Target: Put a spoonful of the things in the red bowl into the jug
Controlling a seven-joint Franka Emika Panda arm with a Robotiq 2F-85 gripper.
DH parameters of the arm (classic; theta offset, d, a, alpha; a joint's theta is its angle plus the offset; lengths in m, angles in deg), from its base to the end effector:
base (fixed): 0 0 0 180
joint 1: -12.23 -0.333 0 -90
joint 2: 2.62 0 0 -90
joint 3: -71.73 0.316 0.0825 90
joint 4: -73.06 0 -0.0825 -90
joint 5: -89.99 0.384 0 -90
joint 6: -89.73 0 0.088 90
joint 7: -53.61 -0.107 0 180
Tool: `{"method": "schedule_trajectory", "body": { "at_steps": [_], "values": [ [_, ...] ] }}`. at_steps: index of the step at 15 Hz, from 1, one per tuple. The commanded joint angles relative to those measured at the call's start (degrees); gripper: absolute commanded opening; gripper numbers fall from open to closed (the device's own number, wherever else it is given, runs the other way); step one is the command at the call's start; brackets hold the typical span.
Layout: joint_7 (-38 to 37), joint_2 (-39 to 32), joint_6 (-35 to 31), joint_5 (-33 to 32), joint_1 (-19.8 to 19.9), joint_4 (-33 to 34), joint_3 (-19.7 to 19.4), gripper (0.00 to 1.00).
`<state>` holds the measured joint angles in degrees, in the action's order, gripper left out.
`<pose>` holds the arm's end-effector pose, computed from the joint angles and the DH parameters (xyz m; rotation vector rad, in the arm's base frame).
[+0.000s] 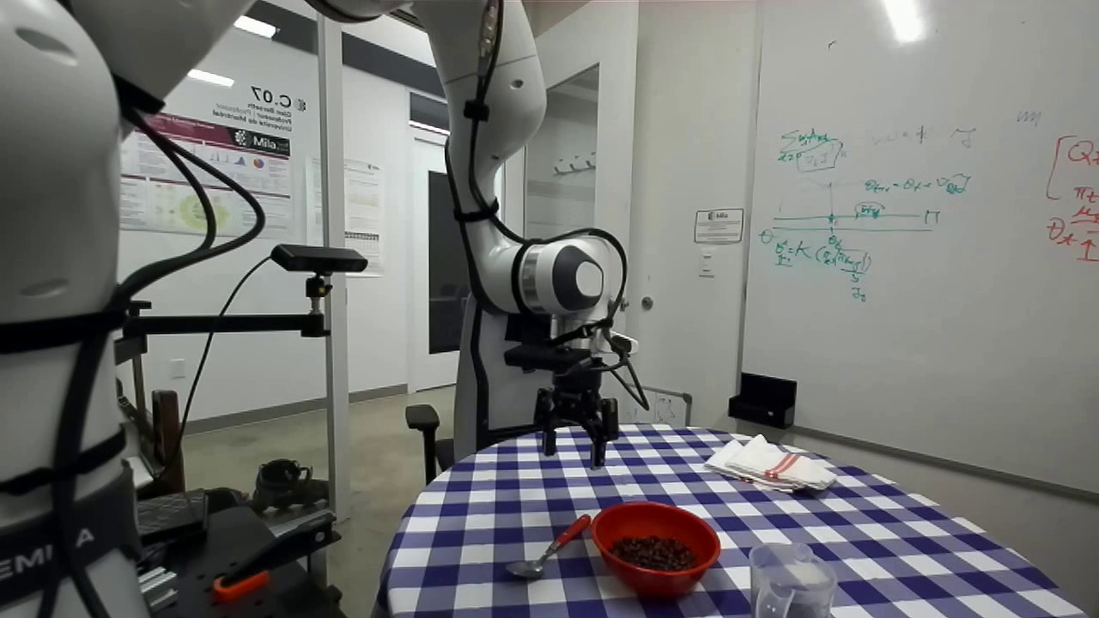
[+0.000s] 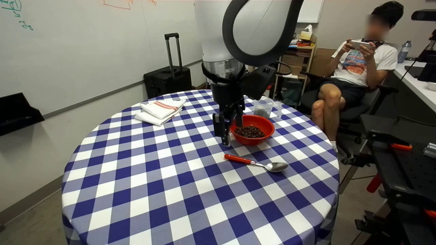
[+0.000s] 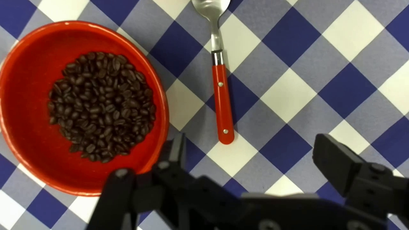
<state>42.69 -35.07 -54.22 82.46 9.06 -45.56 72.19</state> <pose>0.5699 0.0373 0.1421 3.0551 -0.0261 -0.1751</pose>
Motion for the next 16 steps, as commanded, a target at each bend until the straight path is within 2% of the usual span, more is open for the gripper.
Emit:
{"method": "schedule_trajectory", "body": {
  "at_steps": [1, 16],
  "values": [
    [2.9, -4.1, -2.1, 2.3, 0.5, 2.4, -0.1, 1.00],
    [6.6, -15.4, -3.7, 5.8, 2.8, 12.4, 0.4, 1.00]
  ]
}}
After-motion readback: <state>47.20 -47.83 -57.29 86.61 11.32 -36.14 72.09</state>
